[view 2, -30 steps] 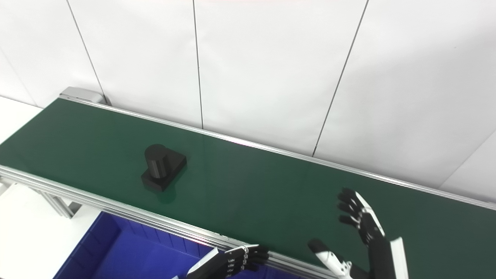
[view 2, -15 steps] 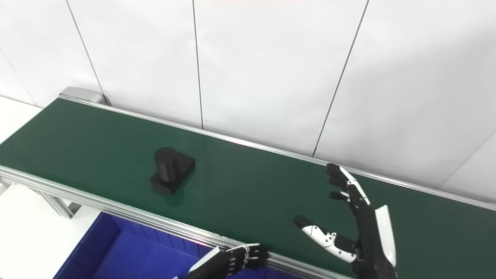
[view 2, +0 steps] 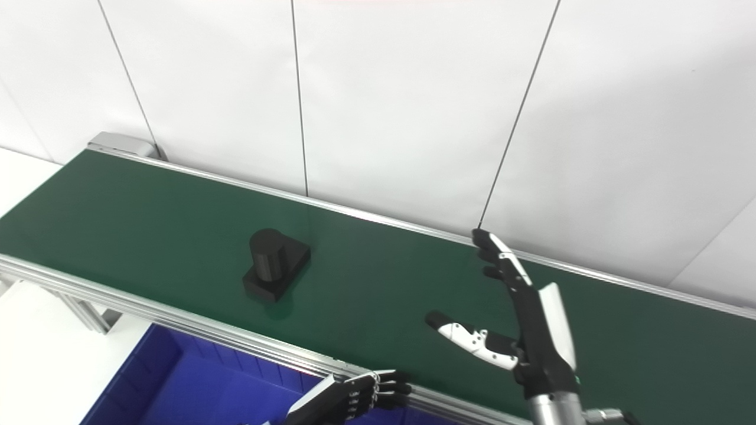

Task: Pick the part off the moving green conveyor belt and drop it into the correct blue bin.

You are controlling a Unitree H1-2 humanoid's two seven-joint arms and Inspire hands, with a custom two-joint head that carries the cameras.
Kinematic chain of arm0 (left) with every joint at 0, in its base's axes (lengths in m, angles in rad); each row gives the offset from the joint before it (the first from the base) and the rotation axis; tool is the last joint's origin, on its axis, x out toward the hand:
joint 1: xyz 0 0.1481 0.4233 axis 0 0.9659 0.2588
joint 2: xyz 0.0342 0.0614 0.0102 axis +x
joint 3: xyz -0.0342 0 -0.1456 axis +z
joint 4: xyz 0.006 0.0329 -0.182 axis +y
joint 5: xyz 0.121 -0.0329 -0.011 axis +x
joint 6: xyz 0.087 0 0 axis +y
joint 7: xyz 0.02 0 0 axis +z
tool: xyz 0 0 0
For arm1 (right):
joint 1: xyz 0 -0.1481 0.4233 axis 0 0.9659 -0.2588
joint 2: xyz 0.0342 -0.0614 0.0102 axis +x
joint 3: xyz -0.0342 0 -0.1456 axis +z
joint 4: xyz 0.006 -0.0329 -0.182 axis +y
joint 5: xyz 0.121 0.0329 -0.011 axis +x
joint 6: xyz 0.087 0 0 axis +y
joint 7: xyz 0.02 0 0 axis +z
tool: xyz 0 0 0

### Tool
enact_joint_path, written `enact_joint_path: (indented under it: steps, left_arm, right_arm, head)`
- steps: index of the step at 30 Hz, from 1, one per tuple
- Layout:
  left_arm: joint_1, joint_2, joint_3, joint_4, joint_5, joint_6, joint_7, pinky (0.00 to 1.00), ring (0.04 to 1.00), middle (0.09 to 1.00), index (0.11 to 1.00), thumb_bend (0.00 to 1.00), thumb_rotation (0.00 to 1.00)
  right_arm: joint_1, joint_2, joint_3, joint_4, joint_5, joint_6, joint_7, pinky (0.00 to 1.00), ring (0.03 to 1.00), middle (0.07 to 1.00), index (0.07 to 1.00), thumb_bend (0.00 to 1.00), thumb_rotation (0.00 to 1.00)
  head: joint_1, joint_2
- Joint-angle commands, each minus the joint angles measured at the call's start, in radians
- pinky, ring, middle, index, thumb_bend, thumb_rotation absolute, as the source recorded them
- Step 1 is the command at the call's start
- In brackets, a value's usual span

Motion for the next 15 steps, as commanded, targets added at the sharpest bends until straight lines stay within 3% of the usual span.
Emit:
enact_joint_path:
  steps: [1,15]
  left_arm:
    - [-0.018,-0.005,0.004,-0.024,-0.013,-0.024,-0.003,0.85,0.869,0.845,0.862,1.0,0.56]
    - [-0.012,-0.007,0.002,-0.03,-0.014,-0.032,-0.004,0.86,0.868,0.843,0.862,1.0,0.56]
  right_arm:
    - [-0.041,0.0,0.008,-0.006,-0.02,0.021,0.001,0.75,0.843,0.87,0.88,0.66,0.35]
    - [-0.126,0.023,0.016,0.086,-0.006,0.048,0.0,0.8,0.858,0.878,0.881,0.69,0.35]
  head:
    - [-0.002,0.001]
    - [-0.015,0.015]
